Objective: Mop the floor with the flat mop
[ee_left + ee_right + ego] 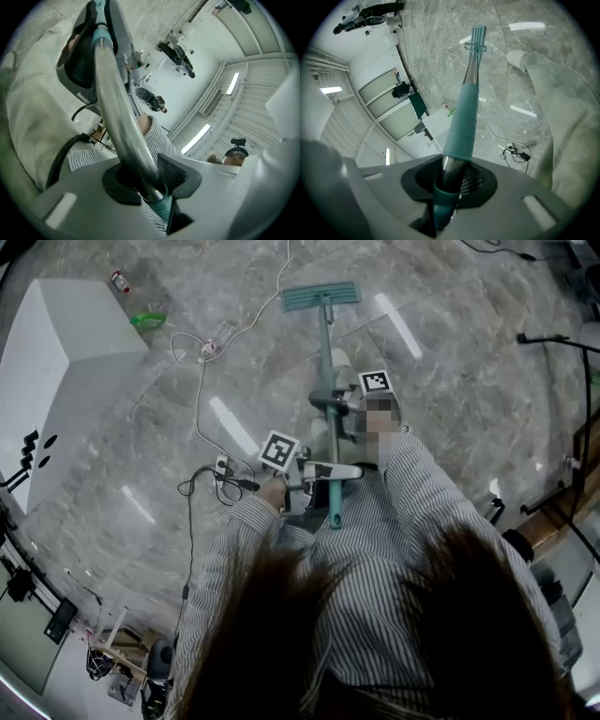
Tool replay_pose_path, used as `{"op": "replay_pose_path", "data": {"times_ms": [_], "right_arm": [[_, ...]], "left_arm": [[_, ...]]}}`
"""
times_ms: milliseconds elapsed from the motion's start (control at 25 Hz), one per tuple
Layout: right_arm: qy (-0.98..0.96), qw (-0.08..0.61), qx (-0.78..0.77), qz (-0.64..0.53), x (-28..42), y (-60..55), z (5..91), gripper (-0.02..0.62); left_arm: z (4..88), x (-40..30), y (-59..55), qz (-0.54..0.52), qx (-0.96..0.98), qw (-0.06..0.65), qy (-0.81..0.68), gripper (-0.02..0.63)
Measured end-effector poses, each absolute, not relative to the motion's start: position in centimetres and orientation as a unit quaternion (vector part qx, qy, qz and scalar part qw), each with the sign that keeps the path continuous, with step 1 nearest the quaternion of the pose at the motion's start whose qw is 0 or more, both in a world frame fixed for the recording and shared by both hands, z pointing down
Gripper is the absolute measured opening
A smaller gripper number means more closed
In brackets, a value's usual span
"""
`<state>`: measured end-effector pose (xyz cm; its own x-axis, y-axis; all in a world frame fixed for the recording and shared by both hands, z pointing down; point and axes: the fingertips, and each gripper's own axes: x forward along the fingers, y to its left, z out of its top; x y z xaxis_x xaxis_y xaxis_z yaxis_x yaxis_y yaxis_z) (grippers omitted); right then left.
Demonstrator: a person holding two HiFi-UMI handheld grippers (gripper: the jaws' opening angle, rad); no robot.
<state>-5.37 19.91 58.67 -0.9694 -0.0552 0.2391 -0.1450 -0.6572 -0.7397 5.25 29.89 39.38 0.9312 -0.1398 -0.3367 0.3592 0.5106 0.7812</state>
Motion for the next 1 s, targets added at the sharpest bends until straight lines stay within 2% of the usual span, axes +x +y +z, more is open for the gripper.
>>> {"op": "replay_pose_path", "data": {"times_ms": [400, 680, 1000], "right_arm": [[-0.424, 0.051, 0.113, 0.897, -5.3, 11.6, 59.6, 0.069], [-0.424, 0.051, 0.132, 0.895, -4.7, 0.4, 60.9, 0.064], [-0.418, 0.020, 0.166, 0.893, -5.8, -13.8, 63.0, 0.044]], "left_arm": [[41.2, 5.5, 21.2, -0.175, 0.478, 0.856, 0.086, 0.100], [42.7, 6.0, 9.8, -0.216, 0.476, 0.851, 0.054, 0.095], [45.5, 3.7, -4.1, -0.252, 0.461, 0.851, -0.010, 0.086]]}}
